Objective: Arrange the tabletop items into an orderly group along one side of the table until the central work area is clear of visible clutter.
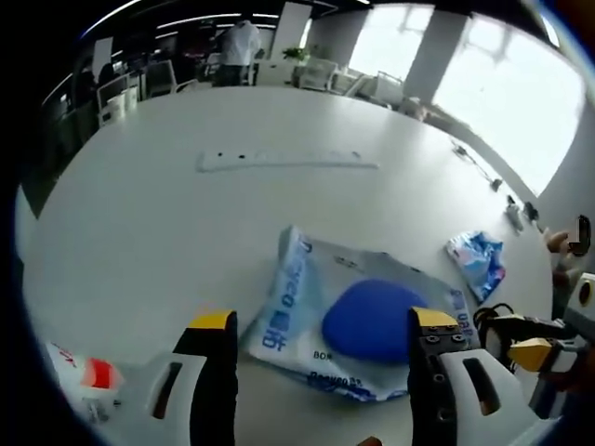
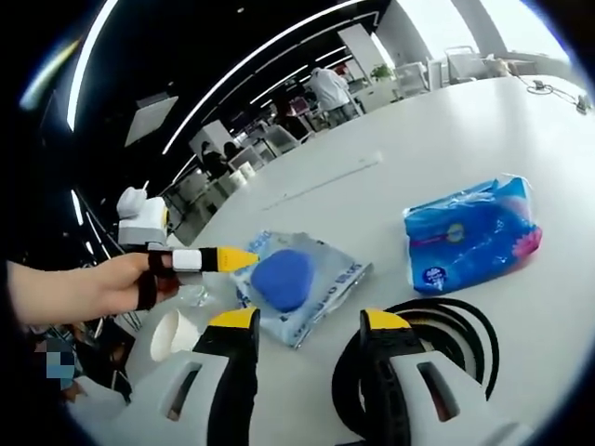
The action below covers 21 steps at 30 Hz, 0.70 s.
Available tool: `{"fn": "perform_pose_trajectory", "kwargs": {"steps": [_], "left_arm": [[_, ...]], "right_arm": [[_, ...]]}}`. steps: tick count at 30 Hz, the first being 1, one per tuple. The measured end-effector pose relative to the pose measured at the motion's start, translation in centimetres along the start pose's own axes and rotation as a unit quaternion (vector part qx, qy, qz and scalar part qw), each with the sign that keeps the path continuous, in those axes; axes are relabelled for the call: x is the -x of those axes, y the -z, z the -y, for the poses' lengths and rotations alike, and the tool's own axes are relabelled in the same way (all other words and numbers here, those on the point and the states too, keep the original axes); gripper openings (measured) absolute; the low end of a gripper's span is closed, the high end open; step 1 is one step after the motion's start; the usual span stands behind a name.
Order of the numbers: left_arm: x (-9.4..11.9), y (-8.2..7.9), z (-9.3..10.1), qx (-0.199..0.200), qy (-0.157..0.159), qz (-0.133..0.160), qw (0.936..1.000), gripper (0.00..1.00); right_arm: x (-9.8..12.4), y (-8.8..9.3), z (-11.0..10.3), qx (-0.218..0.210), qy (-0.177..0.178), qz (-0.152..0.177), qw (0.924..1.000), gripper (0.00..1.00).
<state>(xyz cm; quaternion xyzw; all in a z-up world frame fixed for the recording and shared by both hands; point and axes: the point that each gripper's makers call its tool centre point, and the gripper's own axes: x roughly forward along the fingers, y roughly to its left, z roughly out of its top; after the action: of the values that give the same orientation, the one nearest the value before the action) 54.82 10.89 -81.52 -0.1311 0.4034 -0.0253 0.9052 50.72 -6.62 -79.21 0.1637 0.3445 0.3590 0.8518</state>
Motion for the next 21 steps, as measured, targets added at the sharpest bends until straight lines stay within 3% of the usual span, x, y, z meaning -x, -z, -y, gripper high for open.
{"fn": "perform_pose_trajectory", "kwargs": {"steps": [10, 19, 21], "left_arm": [[-0.4, 0.6, -0.1, 0.002, 0.006, -0.005, 1.0, 0.69], [-0.4, 0.7, -0.4, -0.003, 0.005, -0.002, 1.0, 0.64], [-0.3, 0.6, -0.6, 0.01, 0.006, 0.001, 0.9999, 0.61]], "right_arm": [[-1.3, 0.3, -0.4, -0.018, -0.009, -0.003, 0.9998, 0.36], [-2.3, 1.2, -0.9, -0.027, -0.018, -0.021, 0.9993, 0.28], [-2.4, 1.3, -0.7, -0.026, -0.016, -0.025, 0.9992, 0.25]]}}
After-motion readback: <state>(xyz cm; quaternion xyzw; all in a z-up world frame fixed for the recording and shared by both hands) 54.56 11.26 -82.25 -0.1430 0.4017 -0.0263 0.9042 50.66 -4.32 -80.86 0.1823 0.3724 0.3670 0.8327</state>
